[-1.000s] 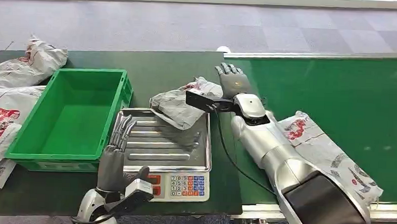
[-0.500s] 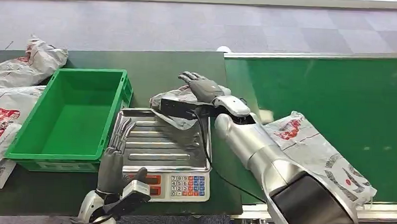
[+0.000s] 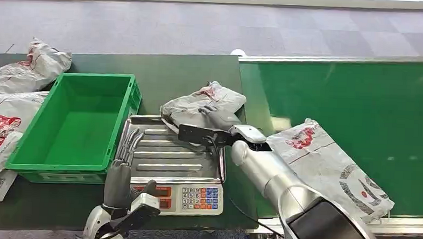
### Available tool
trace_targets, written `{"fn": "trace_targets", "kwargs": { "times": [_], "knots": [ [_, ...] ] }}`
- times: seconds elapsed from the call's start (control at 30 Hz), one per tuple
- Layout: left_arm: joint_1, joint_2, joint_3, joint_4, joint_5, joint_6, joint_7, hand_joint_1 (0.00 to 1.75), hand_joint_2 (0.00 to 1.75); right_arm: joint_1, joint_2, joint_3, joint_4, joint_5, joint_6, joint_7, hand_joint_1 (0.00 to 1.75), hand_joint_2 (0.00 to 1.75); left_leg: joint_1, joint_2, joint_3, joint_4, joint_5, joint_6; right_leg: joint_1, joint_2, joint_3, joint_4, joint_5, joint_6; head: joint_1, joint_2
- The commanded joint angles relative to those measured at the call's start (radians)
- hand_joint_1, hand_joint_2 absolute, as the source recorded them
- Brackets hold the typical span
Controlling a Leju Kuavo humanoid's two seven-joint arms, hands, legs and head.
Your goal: Moved the parcel from conveyor to table for the left to box.
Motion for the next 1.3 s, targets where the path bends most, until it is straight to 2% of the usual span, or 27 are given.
{"fn": "trace_targets", "kwargs": {
  "times": [0.03, 0.5, 0.67, 0.77, 0.8, 0.83, 0.9, 1.0, 1.07, 1.3],
  "knots": [
    [-0.022, 0.012, 0.019, 0.067, 0.003, 0.003, 0.003, 0.00, 0.00, -0.005, -0.044, -0.030, 0.071, 0.003, 0.001, 0.011, 1.75, 1.75, 0.001, -0.001, 0.001, -0.002, 0.002, -0.001, 0.001, -0.004, 0.002, -0.003, 0.001, 0.000, 0.000, 0.000],
    [-0.017, 0.014, 0.026, 0.055, 0.006, 0.014, 0.004, 0.00, 0.00, -0.011, -0.035, -0.035, 0.069, 0.010, -0.002, 0.017, 1.75, 1.75, 0.001, 0.000, 0.001, -0.002, 0.002, 0.000, 0.001, -0.003, 0.003, -0.003, 0.001, 0.000, 0.000, 0.000],
    [-0.007, 0.004, 0.033, 0.034, 0.004, 0.026, 0.008, 0.00, 0.00, -0.029, -0.034, -0.032, 0.063, 0.032, -0.036, 0.033, 1.75, 1.75, 0.001, 0.000, 0.001, -0.001, 0.001, 0.000, 0.001, -0.002, 0.002, -0.002, 0.001, 0.000, 0.000, 0.000],
    [-0.011, -0.003, 0.032, 0.035, 0.002, 0.023, 0.014, 0.00, 0.00, -0.075, 0.003, -0.058, 0.035, 0.014, -0.083, -0.056, 1.75, 1.75, 0.000, 0.001, 0.000, 0.000, 0.000, 0.000, 0.000, -0.001, 0.000, 0.000, 0.000, 0.000, 0.000, 0.000],
    [-0.017, -0.006, 0.032, 0.043, 0.001, 0.023, 0.013, 0.00, 0.00, -0.093, 0.027, -0.058, 0.004, -0.017, -0.100, -0.132, 1.75, 1.75, 0.000, 0.002, -0.001, 0.000, 0.001, -0.001, 0.001, -0.001, -0.001, 0.000, 0.001, 0.000, 0.000, 0.000],
    [-0.021, -0.007, 0.032, 0.048, 0.001, 0.025, 0.012, 0.00, 0.00, -0.095, 0.027, 0.002, -0.047, -0.068, -0.082, -0.113, 1.75, 1.75, 0.000, 0.003, -0.002, 0.001, 0.000, -0.001, 0.000, 0.001, -0.003, 0.001, 0.001, 0.000, 0.000, 0.000],
    [-0.029, -0.006, 0.033, 0.053, 0.019, 0.031, -0.006, 0.00, 0.00, -0.113, 0.027, 0.252, -0.157, -0.213, -0.089, -0.136, 1.75, 1.75, 0.000, 0.005, -0.003, 0.001, 0.000, -0.001, 0.000, 0.002, -0.003, 0.001, 0.001, 0.000, 0.000, 0.000],
    [-0.033, -0.008, 0.047, 0.051, 0.046, 0.038, -0.019, 0.00, 0.00, -0.153, 0.027, 0.535, -0.259, -0.423, -0.139, -0.122, 1.75, 1.75, 0.000, 0.007, -0.003, 0.001, 0.000, -0.001, 0.000, 0.004, -0.005, 0.002, 0.002, -0.002, 0.000, 0.000],
    [-0.036, -0.007, 0.059, 0.060, 0.090, 0.049, -0.044, 0.00, 0.00, -0.168, 0.027, 0.626, -0.320, -0.477, -0.163, -0.122, 1.75, 1.75, 0.001, 0.008, -0.003, 0.001, 0.000, -0.001, 0.001, 0.005, -0.006, 0.002, 0.002, -0.002, 0.000, 0.000],
    [-0.069, 0.003, 0.069, 0.116, 0.158, 0.067, -0.086, 0.00, 0.00, -0.199, 0.027, 0.765, -0.462, -0.523, -0.183, -0.121, 1.75, 1.75, 0.002, 0.005, -0.002, 0.000, 0.000, 0.000, 0.002, 0.003, -0.004, 0.001, 0.001, -0.002, 0.000, 0.000]
  ]
}}
